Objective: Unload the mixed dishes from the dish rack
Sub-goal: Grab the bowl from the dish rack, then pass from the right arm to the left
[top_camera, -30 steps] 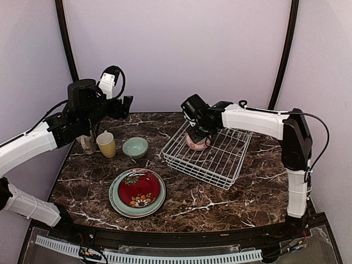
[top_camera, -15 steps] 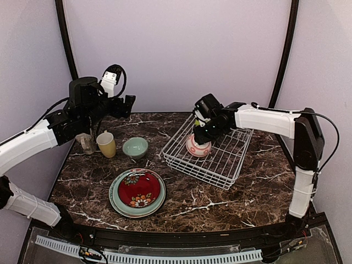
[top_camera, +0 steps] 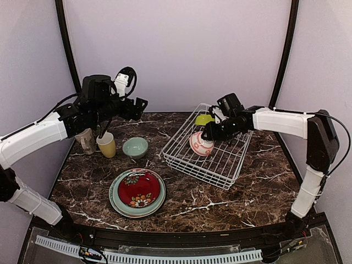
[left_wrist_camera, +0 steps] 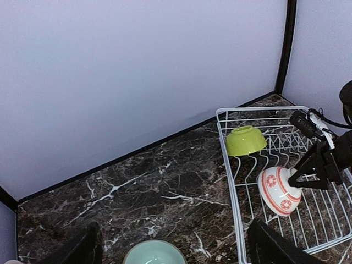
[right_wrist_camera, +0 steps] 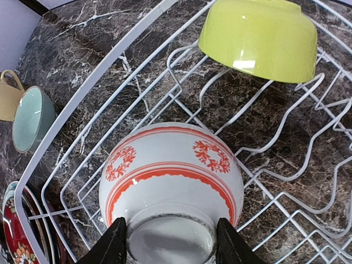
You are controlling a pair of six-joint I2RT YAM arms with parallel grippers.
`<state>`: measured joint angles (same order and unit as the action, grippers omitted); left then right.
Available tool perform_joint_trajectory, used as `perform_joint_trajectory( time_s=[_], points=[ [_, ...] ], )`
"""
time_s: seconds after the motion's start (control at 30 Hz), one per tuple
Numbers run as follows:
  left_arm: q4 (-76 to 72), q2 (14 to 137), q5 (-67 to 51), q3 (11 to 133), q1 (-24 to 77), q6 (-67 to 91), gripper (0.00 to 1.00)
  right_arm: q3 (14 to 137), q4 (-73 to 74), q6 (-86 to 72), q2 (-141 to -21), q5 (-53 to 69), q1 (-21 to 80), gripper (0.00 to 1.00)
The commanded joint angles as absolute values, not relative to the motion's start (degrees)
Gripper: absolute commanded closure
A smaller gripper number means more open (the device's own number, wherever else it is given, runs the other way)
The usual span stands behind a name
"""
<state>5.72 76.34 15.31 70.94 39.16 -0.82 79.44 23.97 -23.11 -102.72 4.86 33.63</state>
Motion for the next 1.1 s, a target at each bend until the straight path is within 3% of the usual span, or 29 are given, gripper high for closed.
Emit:
perform_joint_trajectory(
  time_s=[0.0,0.2,0.43,0.73,1.07],
  points=[
    [10.5,80.7,0.6,75.6,38.9,5.5,0.1,75.9,14.8,-27.4,-99.4,13.2,31.0,0.6],
    [9.0,88.7,-19.5,79.8,38.9,16.8,0.14,70.8,7.6,-31.4,-97.6,20.9,28.0,0.61],
    [-9.4,99.4,-36.0,79.6,38.9,39.9,0.21,66.8,2.1,-34.2,-94.4,25.4,26.4,0.62],
    [-26.5,110.6,-37.6,77.9,39.0,59.5,0.28,62.1,-4.0,-36.8,-90.5,29.0,25.6,0.64],
    [-39.8,117.8,-38.7,78.1,40.7,67.8,0.29,60.0,-8.4,-38.5,-88.7,32.9,25.7,0.65]
  ],
)
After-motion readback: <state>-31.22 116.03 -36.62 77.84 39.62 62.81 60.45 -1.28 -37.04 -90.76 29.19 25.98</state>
